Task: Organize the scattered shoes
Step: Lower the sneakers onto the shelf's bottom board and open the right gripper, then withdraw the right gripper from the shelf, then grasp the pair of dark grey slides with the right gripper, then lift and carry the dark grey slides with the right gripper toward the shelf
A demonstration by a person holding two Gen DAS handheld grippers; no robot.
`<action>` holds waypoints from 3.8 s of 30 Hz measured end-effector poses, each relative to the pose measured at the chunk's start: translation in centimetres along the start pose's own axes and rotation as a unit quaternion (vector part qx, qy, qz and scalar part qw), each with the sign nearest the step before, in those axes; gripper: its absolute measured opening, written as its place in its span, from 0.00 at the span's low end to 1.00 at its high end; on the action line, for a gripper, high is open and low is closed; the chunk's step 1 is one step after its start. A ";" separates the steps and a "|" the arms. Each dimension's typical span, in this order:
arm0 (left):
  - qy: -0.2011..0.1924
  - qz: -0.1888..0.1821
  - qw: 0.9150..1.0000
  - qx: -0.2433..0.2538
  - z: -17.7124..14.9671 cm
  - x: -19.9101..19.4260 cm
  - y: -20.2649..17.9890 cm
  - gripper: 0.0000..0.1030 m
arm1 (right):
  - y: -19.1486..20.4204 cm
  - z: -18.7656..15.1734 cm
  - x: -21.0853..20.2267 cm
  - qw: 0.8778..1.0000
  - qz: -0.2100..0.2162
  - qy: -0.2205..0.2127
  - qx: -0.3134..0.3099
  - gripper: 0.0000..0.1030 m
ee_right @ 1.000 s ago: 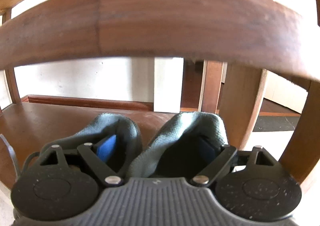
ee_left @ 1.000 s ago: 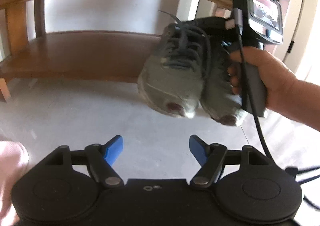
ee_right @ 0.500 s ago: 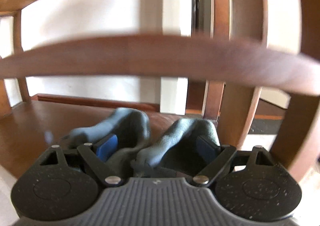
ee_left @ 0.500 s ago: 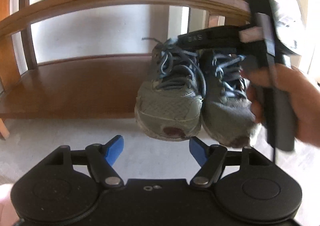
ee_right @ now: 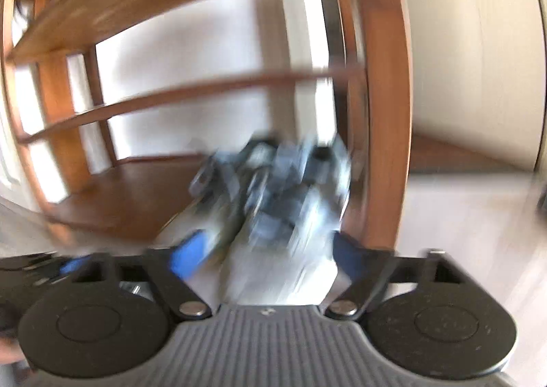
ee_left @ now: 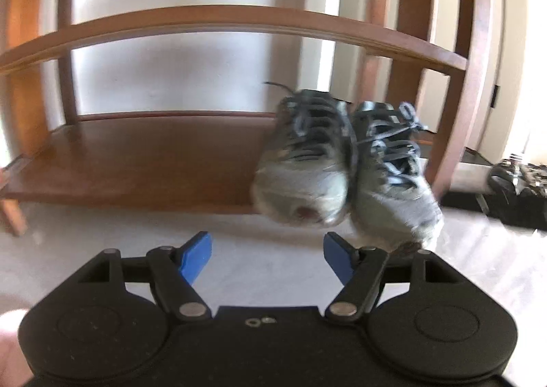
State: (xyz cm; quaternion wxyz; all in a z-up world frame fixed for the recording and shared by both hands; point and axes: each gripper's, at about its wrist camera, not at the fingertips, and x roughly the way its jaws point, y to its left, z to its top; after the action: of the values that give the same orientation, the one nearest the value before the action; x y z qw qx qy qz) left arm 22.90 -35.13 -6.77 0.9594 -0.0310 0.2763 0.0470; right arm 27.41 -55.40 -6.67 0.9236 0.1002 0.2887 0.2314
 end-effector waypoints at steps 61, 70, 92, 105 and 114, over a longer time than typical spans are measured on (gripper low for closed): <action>-0.023 -0.151 0.982 0.111 5.3 -0.8 -1.4 0.70 | 7.3 -9.3 -2.2 0.925 0.102 0.277 -0.239 0.54; 0.080 -0.254 0.916 0.301 5.8 -5.1 -2.6 0.70 | 9.3 -10.3 -0.6 0.868 0.113 0.418 -0.242 0.63; 0.164 -0.232 0.922 0.263 2.6 -8.7 10.3 0.70 | 9.6 -9.7 4.8 0.834 0.006 0.533 -0.145 0.28; 0.145 -0.211 0.942 0.219 2.1 -8.4 11.5 0.70 | 9.4 -6.9 8.5 0.839 -0.030 0.535 -0.097 0.49; 0.125 -0.210 0.946 0.214 2.5 -9.1 11.6 0.70 | 11.5 -7.6 4.8 0.864 -0.027 0.470 -0.177 0.31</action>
State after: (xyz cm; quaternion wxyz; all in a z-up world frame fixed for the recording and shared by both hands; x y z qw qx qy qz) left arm 15.32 -24.03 -0.16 0.8892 0.1119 0.3852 -0.2202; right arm 22.20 -42.63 -11.49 0.6866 -0.1933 0.6453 0.2734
